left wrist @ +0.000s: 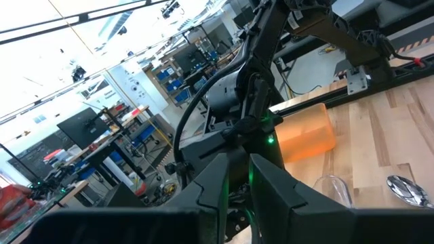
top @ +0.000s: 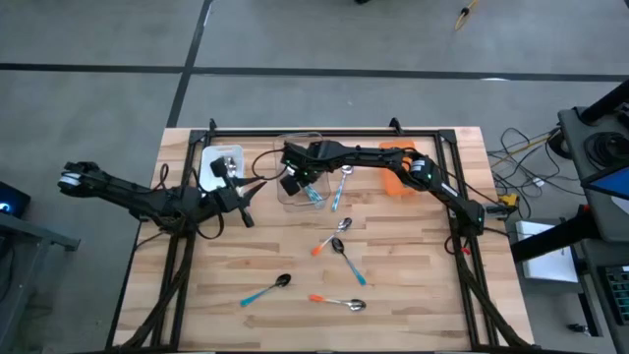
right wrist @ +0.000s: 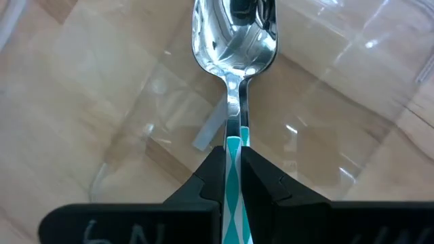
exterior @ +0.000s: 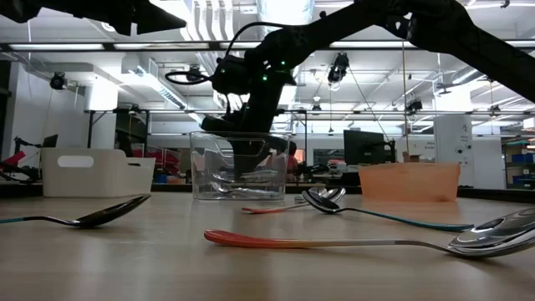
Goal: Sort silverware by color (type)
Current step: Put the blue patterned spoon into the transparent bin, then put the blue spoon into the orange bin
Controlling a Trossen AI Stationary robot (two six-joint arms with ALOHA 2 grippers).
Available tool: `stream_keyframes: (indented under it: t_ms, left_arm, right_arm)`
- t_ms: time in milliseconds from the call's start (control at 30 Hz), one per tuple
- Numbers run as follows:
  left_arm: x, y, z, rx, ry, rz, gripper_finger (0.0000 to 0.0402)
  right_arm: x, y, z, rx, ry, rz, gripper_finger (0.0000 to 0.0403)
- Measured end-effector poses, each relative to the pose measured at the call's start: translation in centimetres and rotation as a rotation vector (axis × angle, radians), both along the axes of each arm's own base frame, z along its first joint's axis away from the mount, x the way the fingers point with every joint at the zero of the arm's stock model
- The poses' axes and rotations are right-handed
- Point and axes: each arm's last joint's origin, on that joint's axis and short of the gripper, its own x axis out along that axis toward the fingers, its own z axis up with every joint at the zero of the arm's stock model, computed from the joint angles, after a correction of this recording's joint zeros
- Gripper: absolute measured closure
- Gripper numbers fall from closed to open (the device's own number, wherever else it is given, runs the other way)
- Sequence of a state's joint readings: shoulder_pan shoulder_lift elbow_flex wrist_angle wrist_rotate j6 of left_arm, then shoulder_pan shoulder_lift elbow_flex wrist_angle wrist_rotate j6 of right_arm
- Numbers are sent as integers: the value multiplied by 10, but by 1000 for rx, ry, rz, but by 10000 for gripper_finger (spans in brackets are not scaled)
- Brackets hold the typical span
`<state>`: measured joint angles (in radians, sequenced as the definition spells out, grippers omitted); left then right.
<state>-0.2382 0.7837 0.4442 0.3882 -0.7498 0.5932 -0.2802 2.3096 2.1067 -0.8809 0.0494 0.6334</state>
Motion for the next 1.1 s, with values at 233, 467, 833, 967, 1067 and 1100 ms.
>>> stream_keyframes:
  t_ms: [233, 467, 833, 967, 1067, 1100]
  left_arm:
    - [0, 0, 0, 0, 0, 0, 359]
    - [0, 0, 0, 0, 0, 0, 359]
    - [0, 0, 0, 1, 2, 0, 359]
    - [0, 0, 0, 1, 3, 0, 359]
    - [0, 0, 0, 1, 3, 0, 359]
    - [0, 0, 0, 1, 3, 0, 359]
  right_arm:
    - [0, -1, -4, 1, 8, -5, 383]
    - [1, -1, -7, 2, 15, -5, 366]
    - [1, -2, -7, -23, 16, -16, 346]
    - [0, -2, 0, -27, 11, -10, 345]
    - [2, 0, 15, -50, -26, 18, 344]
    - [2, 1, 22, -64, -40, 39, 344]
